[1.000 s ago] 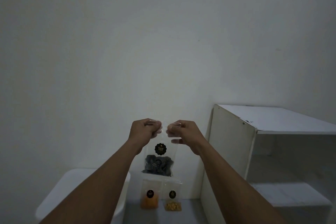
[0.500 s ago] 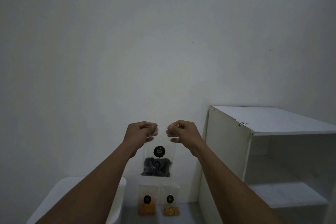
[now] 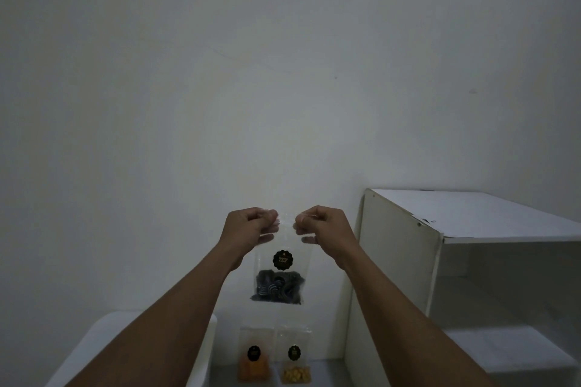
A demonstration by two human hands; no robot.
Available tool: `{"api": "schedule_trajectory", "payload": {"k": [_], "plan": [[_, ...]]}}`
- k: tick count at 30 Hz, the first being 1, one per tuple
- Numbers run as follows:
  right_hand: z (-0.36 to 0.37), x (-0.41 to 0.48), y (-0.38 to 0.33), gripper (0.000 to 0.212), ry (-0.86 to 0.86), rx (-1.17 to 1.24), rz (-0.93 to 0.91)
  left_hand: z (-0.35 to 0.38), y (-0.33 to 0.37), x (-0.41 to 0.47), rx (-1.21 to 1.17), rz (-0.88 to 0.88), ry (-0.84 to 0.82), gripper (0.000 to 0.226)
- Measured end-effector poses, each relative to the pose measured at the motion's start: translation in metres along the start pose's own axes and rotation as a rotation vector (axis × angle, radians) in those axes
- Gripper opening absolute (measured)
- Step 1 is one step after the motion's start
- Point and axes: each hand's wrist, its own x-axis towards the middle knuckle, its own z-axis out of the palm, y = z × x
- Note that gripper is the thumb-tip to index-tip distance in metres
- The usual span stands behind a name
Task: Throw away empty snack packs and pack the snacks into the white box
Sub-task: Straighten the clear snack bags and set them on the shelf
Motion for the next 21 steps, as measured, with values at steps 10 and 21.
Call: {"api": "schedule_trajectory", "payload": {"k": [10, 21], "plan": [[0.004, 0.005, 0.001, 0.008, 0.051, 0.085, 0.026, -0.001, 0.001, 0.009, 0.017, 0.051, 0.048, 0.021], [0.005, 0.009, 0.001, 0.007, 0.004, 0.112, 0.057, -0.006, 0.001, 0.013, 0.035, 0.028, 0.022, 0.022]]}}
